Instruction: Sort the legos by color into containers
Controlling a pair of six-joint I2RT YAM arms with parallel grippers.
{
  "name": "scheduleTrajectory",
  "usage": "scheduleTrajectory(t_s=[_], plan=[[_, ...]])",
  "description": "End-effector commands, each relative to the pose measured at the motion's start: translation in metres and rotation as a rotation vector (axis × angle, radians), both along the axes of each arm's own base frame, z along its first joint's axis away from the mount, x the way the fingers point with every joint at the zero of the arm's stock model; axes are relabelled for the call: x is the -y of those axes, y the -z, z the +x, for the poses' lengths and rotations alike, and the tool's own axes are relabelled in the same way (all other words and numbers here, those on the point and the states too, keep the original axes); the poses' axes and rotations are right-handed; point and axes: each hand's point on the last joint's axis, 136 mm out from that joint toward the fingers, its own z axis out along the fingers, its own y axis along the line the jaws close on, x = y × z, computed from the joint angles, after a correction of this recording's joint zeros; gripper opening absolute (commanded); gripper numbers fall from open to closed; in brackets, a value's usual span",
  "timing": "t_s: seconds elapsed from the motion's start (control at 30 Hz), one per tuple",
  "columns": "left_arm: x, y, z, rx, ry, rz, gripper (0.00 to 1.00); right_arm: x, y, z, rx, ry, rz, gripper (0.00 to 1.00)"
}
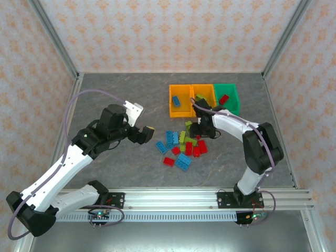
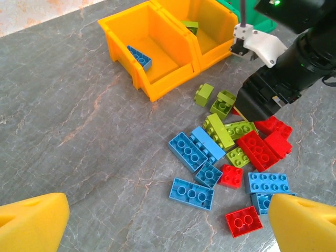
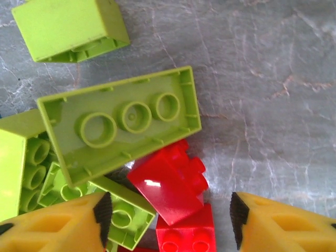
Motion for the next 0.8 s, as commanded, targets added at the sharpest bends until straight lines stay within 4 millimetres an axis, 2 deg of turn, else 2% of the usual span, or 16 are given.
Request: scheduleTrajectory(t_s=[0.0, 0.23, 0.37, 0.47, 0.6, 0.77], plan=[[-0.003, 0.006, -0.001, -0.008, -0.022, 0.007, 0.98, -0.001, -0.003, 0.009, 0.007, -0.096, -0.043, 0.58], [-0.005, 0.007, -0.002, -0.01, -0.028, 0.009, 0.98, -0.001, 0.015, 0.013, -0.061, -0.097, -0.09, 0.41], [-0.008, 0.008, -0.005, -0.007, -0.034, 0.008, 0.98, 0.002, 0.017, 0.008, -0.069, -0.083, -0.094, 0.38], [-0.008, 0.01, -0.005, -0.01, -0.037, 0.01, 0.98, 0.006, 0.018, 0.002, -0.076, -0.07, -0.1, 0.32], [-0.006, 0.011, -0.003, -0.013, -0.032, 0.005, 0.98, 0.011, 0.013, 0.001, -0.047, -0.038, -0.107, 0.24], [-0.001, 0.007, -0.001, -0.014, -0.015, -0.005, 0.98, 0.023, -0.012, 0.006, 0.06, 0.036, -0.119, 0.19]])
